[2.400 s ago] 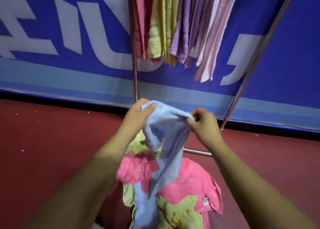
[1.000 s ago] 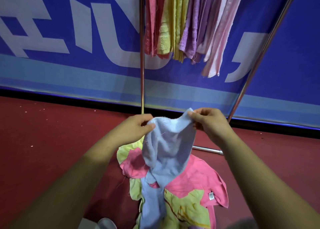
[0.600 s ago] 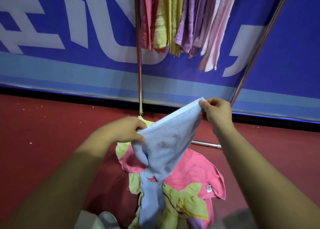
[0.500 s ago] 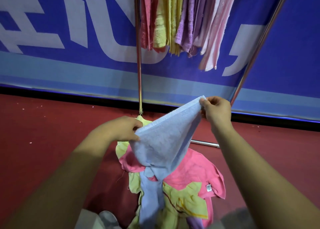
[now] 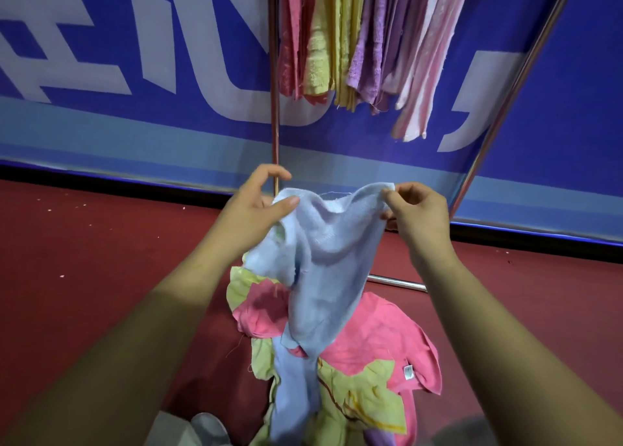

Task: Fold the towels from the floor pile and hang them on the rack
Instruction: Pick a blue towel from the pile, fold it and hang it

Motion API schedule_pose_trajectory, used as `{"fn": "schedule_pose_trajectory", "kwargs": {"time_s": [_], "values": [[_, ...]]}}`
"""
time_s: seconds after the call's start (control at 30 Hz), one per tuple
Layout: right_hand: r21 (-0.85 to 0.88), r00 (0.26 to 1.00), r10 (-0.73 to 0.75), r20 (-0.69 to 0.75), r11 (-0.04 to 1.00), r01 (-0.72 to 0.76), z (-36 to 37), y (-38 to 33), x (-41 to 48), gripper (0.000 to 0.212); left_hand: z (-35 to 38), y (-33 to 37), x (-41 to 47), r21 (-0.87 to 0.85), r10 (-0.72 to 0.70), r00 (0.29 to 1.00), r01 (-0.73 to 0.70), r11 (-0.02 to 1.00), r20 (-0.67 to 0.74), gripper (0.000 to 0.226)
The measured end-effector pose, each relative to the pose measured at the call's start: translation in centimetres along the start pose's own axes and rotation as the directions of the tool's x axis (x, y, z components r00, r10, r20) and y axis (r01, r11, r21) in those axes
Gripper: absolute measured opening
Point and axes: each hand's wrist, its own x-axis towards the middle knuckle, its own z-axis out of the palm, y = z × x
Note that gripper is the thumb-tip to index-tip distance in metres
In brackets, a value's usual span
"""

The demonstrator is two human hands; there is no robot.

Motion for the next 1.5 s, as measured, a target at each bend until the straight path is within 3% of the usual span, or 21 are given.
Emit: {"fn": "schedule_pose_trajectory", "kwargs": {"time_s": [0.17, 0.27, 0.3, 0.47, 0.63, 0.77, 0.83, 0.97, 1.07, 1.17, 1.27, 1.4, 1.5], "values": [[-0.007, 0.993, -0.059, 0.102, 0.998, 0.06, 1.2, -0.5, -1.2, 0.014, 0.6, 1.4, -0.4, -0.199, -0.013, 0.996, 0.029, 0.98, 0.083, 0.024], [0.01, 0.984, -0.111, 0.137, 0.994, 0.11, 1.6, -0.7, -1.6, 0.001, 0.8, 1.5, -0.6, -0.132, -0.001, 0.991, 0.019, 0.991, 0.134, 0.038], [0.001, 0.981, -0.135, 0.138, 0.991, 0.137, 1.7, -0.8, -1.7, 0.007, 0.8, 1.5, -0.6, -0.108, -0.003, 0.991, 0.017, 0.994, 0.131, 0.039], [0.021, 0.935, -0.201, 0.292, 0.979, 0.204, 2.3, -1.6, -2.7, 0.028, 1.1, 1.2, -0.7, 0.048, 0.014, 0.996, -0.018, 0.999, 0.087, 0.019], [0.028, 0.835, -0.181, 0.52, 0.98, 0.195, 2.8, -2.9, -4.5, 0.012, 1.7, 1.5, -0.8, 0.165, 0.021, 0.998, -0.03, 0.986, 0.055, 0.009], [-0.208, 0.79, -0.174, 0.588, 0.911, 0.356, 3.0, -1.6, -4.4, 0.014, 1.9, 1.5, -0.8, 0.221, -0.005, 1.0, 0.007, 0.975, -0.009, 0.014], [-0.26, 0.789, -0.208, 0.577, 0.87, 0.419, 2.9, -1.1, -4.1, 0.004, 1.7, 1.5, -0.9, 0.246, -0.01, 1.0, 0.012, 0.969, -0.007, 0.015], [-0.185, 0.815, -0.171, 0.553, 0.929, 0.321, 2.1, -1.5, -3.6, 0.016, 1.0, 1.7, -0.8, 0.29, 0.005, 1.0, 0.001, 0.957, -0.021, 0.016], [-0.065, 0.854, -0.118, 0.507, 0.983, 0.174, 1.7, -1.8, -3.1, 0.014, 0.1, 1.7, -0.8, 0.402, -0.01, 0.997, -0.02, 0.915, 0.073, 0.019], [0.031, 0.898, -0.091, 0.431, 0.996, 0.086, 1.0, -1.8, -2.5, 0.015, -1.2, 1.0, -0.7, 0.601, -0.096, 0.979, -0.033, 0.799, 0.18, 0.022], [0.096, 0.923, -0.066, 0.379, 0.995, 0.032, 0.1, -1.9, -1.7, 0.015, -2.5, 0.2, -0.3, 0.698, -0.125, 0.975, -0.038, 0.715, 0.182, 0.027], [0.063, 0.925, -0.02, 0.379, 0.998, -0.005, -0.5, -1.6, -1.1, 0.008, -3.0, 0.3, 0.1, 0.492, -0.016, 1.0, 0.008, 0.871, 0.013, 0.02], [0.115, 0.922, -0.015, 0.386, 0.993, -0.032, -0.7, -1.5, -0.6, 0.01, -3.1, 0.6, 0.4, 0.381, 0.048, 0.992, 0.001, 0.925, -0.118, 0.01]]}}
